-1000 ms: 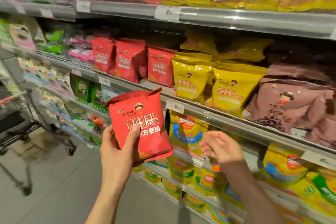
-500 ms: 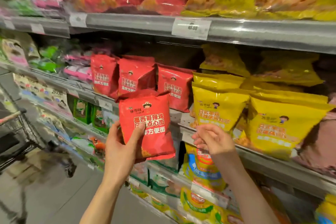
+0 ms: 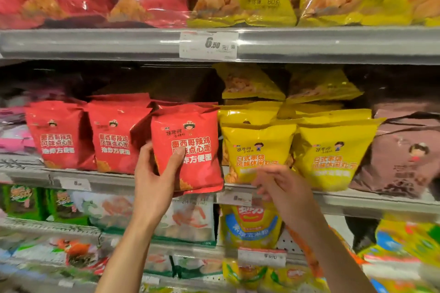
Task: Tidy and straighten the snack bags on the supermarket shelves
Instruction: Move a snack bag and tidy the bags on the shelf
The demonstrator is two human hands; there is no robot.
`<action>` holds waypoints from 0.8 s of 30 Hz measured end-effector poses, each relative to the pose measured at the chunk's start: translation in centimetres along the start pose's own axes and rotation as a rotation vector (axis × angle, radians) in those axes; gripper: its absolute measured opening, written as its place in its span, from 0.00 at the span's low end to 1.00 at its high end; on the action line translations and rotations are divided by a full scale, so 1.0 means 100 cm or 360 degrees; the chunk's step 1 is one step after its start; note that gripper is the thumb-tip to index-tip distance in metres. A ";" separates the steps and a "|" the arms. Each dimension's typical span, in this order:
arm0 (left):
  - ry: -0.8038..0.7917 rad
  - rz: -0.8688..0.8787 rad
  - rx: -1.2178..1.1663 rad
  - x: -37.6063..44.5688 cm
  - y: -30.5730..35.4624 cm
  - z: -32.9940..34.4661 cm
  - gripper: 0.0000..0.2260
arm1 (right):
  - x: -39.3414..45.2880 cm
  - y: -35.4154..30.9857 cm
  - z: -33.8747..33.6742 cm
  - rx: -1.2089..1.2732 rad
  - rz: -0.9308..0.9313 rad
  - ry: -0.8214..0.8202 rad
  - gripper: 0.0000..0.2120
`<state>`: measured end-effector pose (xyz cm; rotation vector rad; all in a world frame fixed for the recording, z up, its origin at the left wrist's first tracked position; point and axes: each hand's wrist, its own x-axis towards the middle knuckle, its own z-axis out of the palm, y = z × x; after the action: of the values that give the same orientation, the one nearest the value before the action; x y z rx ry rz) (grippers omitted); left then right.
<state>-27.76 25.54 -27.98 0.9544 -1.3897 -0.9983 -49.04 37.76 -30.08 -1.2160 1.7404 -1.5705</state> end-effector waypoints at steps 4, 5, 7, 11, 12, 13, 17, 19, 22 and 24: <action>-0.0121 0.0109 0.0068 0.023 -0.003 0.002 0.14 | -0.003 0.004 -0.005 -0.0246 -0.0067 0.0523 0.02; -0.0148 0.0132 0.0092 0.027 -0.005 0.003 0.14 | -0.003 0.003 -0.004 -0.0286 -0.0022 0.0640 0.03; -0.0224 0.0128 0.0114 0.033 -0.011 0.005 0.14 | -0.003 0.001 0.002 -0.0350 0.0043 0.0768 0.07; -0.0335 0.0082 0.0166 0.040 -0.023 0.006 0.18 | -0.004 -0.001 0.018 -0.0548 0.0077 0.0726 0.28; -0.0370 0.0063 0.0172 0.041 -0.025 0.006 0.19 | -0.002 -0.002 0.022 -0.0576 0.0101 0.0704 0.32; -0.0398 0.0048 0.0186 0.043 -0.027 0.005 0.21 | 0.000 -0.003 0.026 -0.0602 0.0119 0.0682 0.34; -0.0465 0.0041 0.0208 0.047 -0.030 0.001 0.24 | 0.009 -0.007 0.034 -0.0556 0.0082 0.0665 0.33; -0.0476 0.0033 0.0218 0.048 -0.031 0.000 0.24 | 0.015 -0.007 0.035 -0.0601 0.0064 0.0674 0.31; -0.0502 0.0030 0.0227 0.048 -0.030 -0.004 0.24 | 0.021 -0.005 0.041 -0.0686 0.0072 0.0624 0.30; -0.0536 0.0037 0.0239 0.051 -0.030 -0.008 0.25 | 0.024 -0.002 0.044 -0.0760 0.0084 0.0595 0.31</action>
<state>-27.26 19.73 -29.17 0.9049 -1.7723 -1.0839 -46.49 33.43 -30.35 -1.1143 2.4732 -1.4665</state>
